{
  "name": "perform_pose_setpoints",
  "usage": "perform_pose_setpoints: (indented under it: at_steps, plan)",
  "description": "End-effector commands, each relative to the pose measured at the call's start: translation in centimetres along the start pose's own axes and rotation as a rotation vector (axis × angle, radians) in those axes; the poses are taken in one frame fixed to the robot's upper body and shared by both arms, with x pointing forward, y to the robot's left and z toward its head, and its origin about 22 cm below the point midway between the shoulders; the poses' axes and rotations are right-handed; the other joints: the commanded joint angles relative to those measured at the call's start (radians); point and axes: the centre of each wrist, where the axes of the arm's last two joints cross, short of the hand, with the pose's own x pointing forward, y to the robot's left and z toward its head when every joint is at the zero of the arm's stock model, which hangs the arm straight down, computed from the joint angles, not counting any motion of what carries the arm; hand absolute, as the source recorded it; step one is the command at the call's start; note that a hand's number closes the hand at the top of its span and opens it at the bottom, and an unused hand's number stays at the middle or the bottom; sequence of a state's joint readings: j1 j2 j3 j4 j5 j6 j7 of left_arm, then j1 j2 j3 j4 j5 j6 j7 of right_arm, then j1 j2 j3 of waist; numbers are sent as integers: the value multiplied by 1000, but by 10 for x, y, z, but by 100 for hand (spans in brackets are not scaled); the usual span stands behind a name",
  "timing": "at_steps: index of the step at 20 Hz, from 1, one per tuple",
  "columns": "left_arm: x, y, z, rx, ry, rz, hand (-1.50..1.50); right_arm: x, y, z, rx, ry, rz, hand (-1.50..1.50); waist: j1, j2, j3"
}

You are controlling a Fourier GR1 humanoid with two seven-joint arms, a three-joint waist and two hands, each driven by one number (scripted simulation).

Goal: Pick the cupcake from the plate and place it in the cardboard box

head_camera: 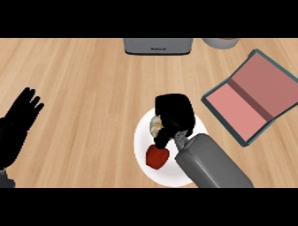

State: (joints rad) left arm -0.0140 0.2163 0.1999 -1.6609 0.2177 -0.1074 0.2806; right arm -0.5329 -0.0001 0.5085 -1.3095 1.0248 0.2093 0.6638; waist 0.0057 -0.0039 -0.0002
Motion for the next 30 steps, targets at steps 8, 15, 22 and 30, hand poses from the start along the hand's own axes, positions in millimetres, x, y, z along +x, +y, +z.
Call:
perform_pose_setpoints:
  at_steps: [8, 15, 22, 30]
  plan:
    - [-6, -4, 3, 2, 3, 8, 0, 46, -110, 79, -444, 43, -96, 150, -12, -4, -1]
    - [11, -7, -1, 18, -4, -12, 0, 22, -150, 78, -542, 225, -95, 150, -9, 0, 0]
    - [10, -1, -15, 6, -7, 4, 0, -33, -186, 76, -558, 268, -91, 150, -15, 2, 0]
    - [17, -1, -11, 3, -10, -17, 0, -88, -156, 29, -553, 265, -70, 150, -4, 5, 0]
